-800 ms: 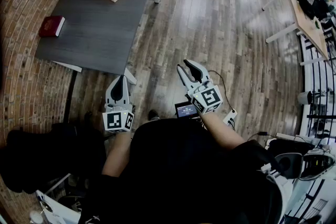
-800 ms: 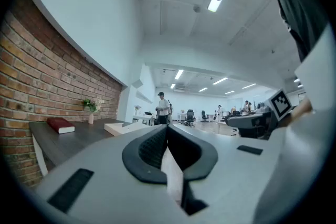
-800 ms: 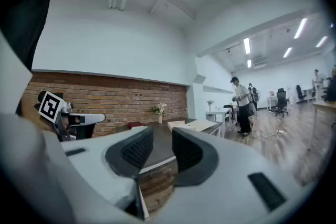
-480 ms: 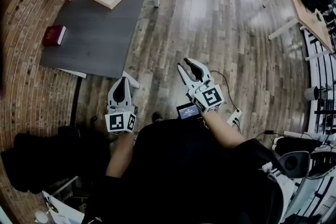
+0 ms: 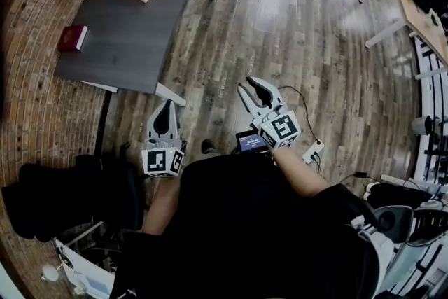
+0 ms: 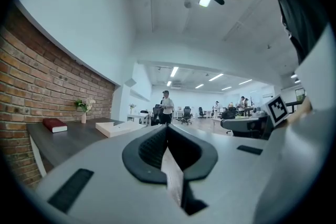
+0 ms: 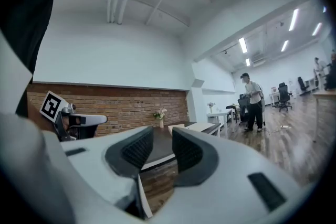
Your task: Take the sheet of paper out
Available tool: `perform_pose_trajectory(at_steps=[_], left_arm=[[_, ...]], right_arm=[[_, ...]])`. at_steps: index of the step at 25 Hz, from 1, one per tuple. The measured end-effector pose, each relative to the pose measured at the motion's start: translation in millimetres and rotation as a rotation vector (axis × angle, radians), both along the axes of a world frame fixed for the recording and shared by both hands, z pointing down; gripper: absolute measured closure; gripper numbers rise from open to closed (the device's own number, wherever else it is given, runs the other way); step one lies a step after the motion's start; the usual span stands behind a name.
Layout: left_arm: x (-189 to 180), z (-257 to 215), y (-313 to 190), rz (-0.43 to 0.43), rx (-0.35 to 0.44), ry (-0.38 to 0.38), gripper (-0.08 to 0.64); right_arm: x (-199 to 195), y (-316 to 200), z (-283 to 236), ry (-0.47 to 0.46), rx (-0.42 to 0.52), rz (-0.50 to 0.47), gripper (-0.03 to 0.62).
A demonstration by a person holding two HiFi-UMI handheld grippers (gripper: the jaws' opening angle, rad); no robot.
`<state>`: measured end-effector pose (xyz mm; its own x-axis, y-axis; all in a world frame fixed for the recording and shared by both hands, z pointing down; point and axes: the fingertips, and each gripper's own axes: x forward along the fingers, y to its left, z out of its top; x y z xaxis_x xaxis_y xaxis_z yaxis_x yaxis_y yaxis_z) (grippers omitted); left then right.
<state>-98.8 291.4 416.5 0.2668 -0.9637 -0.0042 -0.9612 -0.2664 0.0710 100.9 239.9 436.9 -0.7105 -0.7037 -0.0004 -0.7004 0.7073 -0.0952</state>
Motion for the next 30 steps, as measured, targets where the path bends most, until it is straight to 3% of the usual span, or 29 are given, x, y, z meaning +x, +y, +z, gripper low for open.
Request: perform_pose_trajectory(at_steps=[11, 18, 30], left_arm=[[10, 4, 16, -0.076, 0.002, -0.01, 0.565], [35, 13, 22, -0.054, -0.017, -0.026, 0.565], [38, 14, 24, -0.069, -0.043, -0.025, 0.565]], right_arm=[[38, 17, 19, -0.002, -0.036, -0.034, 0.477], [61, 19, 24, -0.009, -0.036, -0.022, 0.477], [68, 18, 26, -0.007, -0.037, -0.04, 0.477]])
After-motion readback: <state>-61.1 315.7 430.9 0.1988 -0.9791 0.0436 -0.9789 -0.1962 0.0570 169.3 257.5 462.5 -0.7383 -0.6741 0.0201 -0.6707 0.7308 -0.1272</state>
